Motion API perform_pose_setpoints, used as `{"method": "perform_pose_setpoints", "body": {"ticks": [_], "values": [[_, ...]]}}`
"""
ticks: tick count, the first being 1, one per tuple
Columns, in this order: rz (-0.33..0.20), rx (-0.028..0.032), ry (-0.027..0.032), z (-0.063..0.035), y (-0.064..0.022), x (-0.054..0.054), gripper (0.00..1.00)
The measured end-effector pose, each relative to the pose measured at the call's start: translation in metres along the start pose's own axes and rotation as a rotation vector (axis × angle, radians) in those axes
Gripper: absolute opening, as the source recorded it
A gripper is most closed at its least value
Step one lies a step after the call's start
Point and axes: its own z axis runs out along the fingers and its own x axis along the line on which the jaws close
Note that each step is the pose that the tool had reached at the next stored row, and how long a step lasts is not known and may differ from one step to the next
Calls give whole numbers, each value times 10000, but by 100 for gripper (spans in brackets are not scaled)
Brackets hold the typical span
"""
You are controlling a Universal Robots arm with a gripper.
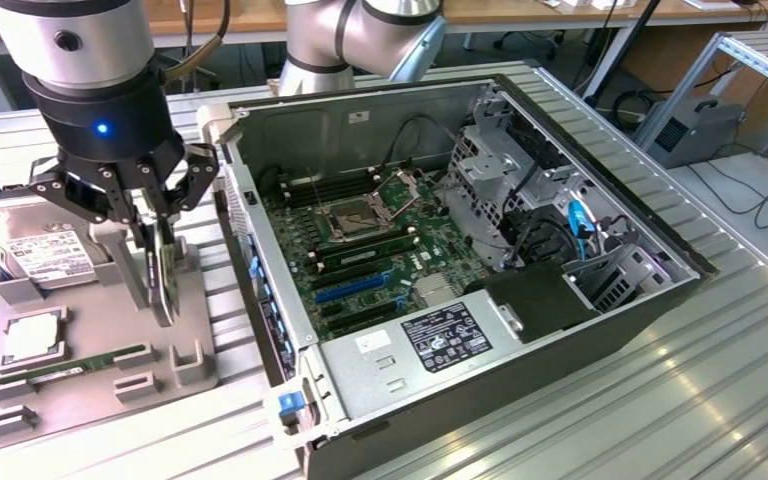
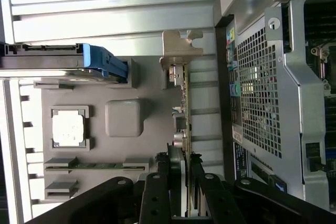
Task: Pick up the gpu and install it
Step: 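Pick up the gpu and move the gpu toward the slot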
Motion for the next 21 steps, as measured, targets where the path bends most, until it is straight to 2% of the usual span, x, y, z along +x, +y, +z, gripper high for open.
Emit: {"method": "perform_pose_setpoints", "body": {"ticks": [21], "values": [[0,1,1,-120,4,0,27]]}}
